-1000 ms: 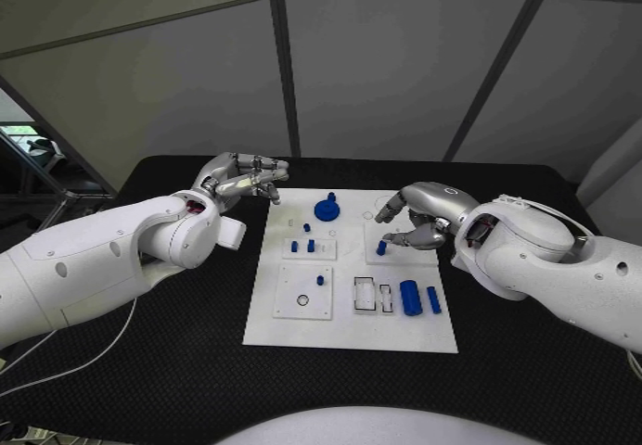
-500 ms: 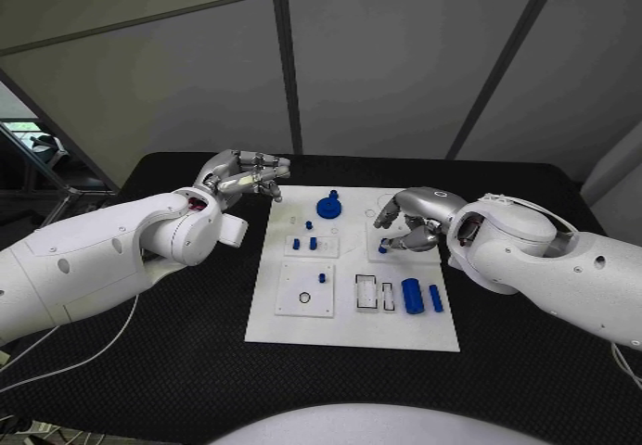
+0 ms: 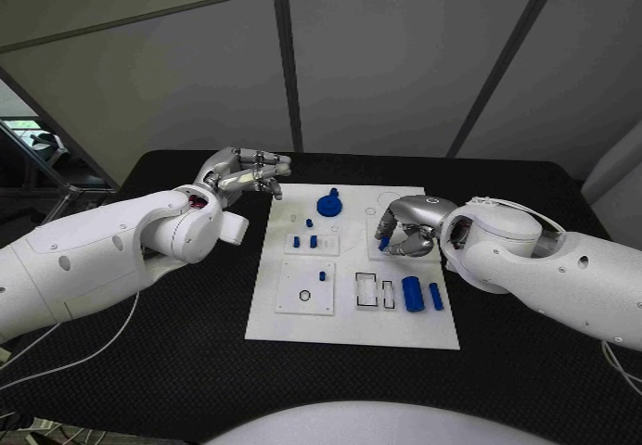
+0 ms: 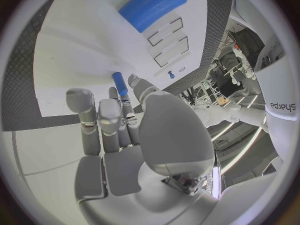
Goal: Assemble the parts on the task board
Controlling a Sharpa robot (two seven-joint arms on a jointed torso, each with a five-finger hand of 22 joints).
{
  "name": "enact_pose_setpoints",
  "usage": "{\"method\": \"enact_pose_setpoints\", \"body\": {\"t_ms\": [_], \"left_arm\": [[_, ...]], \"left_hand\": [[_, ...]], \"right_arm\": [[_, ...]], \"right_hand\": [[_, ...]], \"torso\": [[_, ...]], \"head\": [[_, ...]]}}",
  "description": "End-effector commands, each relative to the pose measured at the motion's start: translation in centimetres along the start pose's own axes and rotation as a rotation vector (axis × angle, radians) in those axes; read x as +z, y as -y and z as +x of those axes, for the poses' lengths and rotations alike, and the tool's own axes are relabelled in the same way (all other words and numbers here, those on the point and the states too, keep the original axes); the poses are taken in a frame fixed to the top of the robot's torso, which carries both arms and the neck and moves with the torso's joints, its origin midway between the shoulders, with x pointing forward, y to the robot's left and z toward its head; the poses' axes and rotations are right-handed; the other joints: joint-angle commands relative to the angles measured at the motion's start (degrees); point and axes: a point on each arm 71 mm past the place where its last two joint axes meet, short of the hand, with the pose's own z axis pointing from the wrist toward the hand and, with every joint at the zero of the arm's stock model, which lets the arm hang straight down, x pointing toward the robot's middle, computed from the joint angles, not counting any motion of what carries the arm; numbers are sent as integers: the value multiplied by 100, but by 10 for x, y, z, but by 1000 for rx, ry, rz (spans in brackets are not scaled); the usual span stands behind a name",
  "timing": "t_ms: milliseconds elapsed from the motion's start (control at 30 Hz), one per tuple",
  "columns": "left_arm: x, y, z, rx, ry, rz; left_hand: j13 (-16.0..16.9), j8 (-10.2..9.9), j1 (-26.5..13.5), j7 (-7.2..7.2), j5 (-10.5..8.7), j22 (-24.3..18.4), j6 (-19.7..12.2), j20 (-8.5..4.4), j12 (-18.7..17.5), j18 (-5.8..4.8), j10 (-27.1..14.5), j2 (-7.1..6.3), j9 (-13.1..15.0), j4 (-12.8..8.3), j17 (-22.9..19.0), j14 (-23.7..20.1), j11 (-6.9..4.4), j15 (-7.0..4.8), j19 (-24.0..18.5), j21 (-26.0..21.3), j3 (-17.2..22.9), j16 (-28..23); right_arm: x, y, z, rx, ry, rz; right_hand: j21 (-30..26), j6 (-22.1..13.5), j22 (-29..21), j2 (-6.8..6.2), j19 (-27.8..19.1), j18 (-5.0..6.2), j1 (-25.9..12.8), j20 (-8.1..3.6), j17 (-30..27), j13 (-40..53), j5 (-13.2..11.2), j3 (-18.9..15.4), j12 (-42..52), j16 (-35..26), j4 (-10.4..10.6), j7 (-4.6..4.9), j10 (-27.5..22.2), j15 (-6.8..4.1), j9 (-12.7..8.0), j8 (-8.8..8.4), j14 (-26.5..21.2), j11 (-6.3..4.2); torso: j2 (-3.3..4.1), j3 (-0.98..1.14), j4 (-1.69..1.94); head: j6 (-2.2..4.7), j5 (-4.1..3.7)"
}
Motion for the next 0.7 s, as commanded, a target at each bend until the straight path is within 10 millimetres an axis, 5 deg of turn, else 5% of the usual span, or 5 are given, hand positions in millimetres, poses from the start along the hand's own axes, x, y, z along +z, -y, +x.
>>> {"method": "enact_pose_setpoints", "body": {"t_ms": [33, 433, 700], "left_arm": [[1, 2, 1, -3, -3, 13], [1, 2, 1, -3, -3, 11], [1, 1, 1, -3, -4, 9]], "left_hand": [[-8, -5, 12, -3, 19, -6, -43, -12, 13, -112, -40, 49, -3, -20, -5, -32, 16, 17, -44, -27, -23, -20], [-8, -3, 16, -4, 21, -7, -44, -12, 17, -112, -42, 58, -2, -21, -7, -32, 16, 17, -45, -29, -21, -22], [-8, -3, 16, -4, 21, -7, -44, -12, 17, -112, -42, 58, -2, -21, -7, -32, 16, 17, -45, -29, -21, -22]], "right_arm": [[1, 1, 1, -23, -17, 11], [2, 3, 0, -16, 8, 18], [2, 2, -6, 3, 94, 23]], "right_hand": [[49, 104, 28, 54, 43, 31, -5, -34, 29, 4, 72, 10, 50, 43, 31, 16, 97, -39, 11, 42, 20, -13], [272, 474, 340, 236, 225, -26, 105, -79, 219, 34, 83, 267, 192, 213, 55, 2, 565, -90, 49, 150, 118, -86], [488, 767, 646, 504, 373, -78, 246, -152, 276, 75, -268, 591, 213, 268, 9, -85, 925, -190, 111, 288, 139, -192]], "torso": [[-4, -2, 0], [-2, -1, -2], [-6, -1, -3]], "head": [[-10, -4], [-32, 5], [-34, -2]]}}
